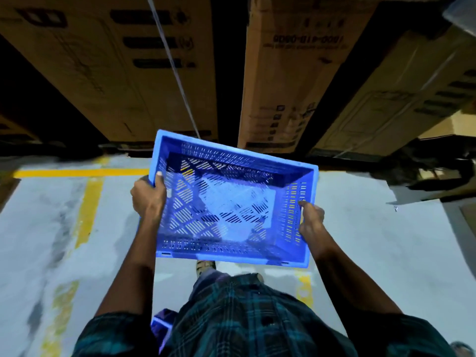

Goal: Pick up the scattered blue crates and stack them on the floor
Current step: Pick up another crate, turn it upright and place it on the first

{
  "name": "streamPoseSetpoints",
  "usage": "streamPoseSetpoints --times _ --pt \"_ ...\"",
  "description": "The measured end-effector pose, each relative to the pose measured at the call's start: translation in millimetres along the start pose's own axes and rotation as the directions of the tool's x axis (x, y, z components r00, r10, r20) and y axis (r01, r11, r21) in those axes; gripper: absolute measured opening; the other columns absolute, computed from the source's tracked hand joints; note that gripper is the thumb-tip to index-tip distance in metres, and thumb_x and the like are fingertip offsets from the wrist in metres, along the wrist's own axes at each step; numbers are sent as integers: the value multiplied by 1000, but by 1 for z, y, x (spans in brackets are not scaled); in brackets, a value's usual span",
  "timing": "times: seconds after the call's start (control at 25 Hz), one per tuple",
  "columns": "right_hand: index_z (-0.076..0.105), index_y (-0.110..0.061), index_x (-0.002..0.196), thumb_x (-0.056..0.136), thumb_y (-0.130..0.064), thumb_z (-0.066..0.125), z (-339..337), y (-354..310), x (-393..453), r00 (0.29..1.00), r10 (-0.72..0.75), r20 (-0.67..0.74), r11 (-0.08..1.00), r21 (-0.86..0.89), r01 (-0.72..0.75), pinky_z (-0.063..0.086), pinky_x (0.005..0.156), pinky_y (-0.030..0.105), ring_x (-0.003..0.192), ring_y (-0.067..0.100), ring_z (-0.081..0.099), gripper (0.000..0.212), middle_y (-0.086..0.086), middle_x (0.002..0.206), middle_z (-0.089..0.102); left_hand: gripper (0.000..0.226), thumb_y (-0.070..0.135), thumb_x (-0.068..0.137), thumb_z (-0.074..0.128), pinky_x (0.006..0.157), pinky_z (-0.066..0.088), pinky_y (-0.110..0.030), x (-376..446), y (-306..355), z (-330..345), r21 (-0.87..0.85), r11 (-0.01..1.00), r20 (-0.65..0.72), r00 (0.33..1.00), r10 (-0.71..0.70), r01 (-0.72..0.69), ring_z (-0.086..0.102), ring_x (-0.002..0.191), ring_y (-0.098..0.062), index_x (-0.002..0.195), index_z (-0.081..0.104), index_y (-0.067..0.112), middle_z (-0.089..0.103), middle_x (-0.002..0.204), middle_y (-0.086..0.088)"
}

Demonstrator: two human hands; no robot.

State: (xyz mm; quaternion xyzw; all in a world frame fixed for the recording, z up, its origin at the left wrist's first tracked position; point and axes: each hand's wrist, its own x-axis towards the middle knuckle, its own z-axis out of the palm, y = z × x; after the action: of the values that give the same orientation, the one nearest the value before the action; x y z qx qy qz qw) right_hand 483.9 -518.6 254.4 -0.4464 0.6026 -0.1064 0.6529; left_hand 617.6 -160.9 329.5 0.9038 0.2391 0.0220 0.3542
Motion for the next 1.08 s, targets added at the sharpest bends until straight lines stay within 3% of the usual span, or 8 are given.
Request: streamPoseSetpoints --times 0.12,0.24,0.36,0.48,0.56,0.64,0.84,1.08 --pt "57 -8 74 74 -1 68 32 -7 5 1000 -15 -13 998 -62 14 54 49 34 43 17 55 13 3 50 56 40 33 98 51 81 49 -48 36 -30 18 -14 999 141 990 -27 29 61 99 -49 102 63 -5 65 102 -34" --pt "60 -8 76 73 -7 71 65 -8 21 999 -42 -26 984 -172 37 51 62 39 64 22 57 12 7 63 58 37 27 100 48 82 47 -47 77 -53 46 23 997 281 957 -76 72 60 98 -50 102 60 -8 65 101 -35" --pt "60 -12 67 81 -7 68 93 -11 45 1000 -4 16 964 -266 8 48 50 26 47 18 54 16 6 60 54 34 25 99 47 85 47 -46 112 -66 86 57 982 349 918 -188 180 60 104 -47 110 57 -6 64 108 -32" --pt "52 -15 63 77 -15 71 128 2 100 998 60 -26 931 -358 -66 38 49 27 45 18 38 24 4 54 41 30 16 94 51 82 45 -40 137 -63 138 28 953 321 900 -295 303 59 99 -37 117 47 -3 60 113 -23" --pt "47 -15 58 76 -13 72 152 16 146 995 64 -72 925 -371 -87 29 50 27 44 17 30 31 2 50 36 23 9 92 52 77 41 -36 154 -70 179 -6 936 305 892 -334 352 53 90 -30 109 38 4 54 107 -18" --pt "51 -11 58 73 -15 73 169 31 182 992 94 -88 903 -412 -122 33 52 29 47 17 37 27 3 51 44 24 9 90 53 75 42 -37 170 -83 218 -5 925 311 880 -359 380 55 89 -33 104 33 10 56 107 -21" --pt "61 -9 64 65 -24 71 210 73 285 991 102 -87 890 -437 -130 41 61 35 58 20 48 18 8 64 54 27 15 87 58 78 52 -49 220 -127 321 13 906 318 857 -406 424 62 96 -43 100 35 15 59 107 -26" --pt "57 -16 64 78 -18 70 239 106 363 992 101 -71 870 -478 -123 36 50 26 49 23 41 20 6 62 50 29 25 86 64 74 46 -36 266 -158 398 -12 914 250 887 -389 405 61 89 -33 103 53 5 55 89 -8"
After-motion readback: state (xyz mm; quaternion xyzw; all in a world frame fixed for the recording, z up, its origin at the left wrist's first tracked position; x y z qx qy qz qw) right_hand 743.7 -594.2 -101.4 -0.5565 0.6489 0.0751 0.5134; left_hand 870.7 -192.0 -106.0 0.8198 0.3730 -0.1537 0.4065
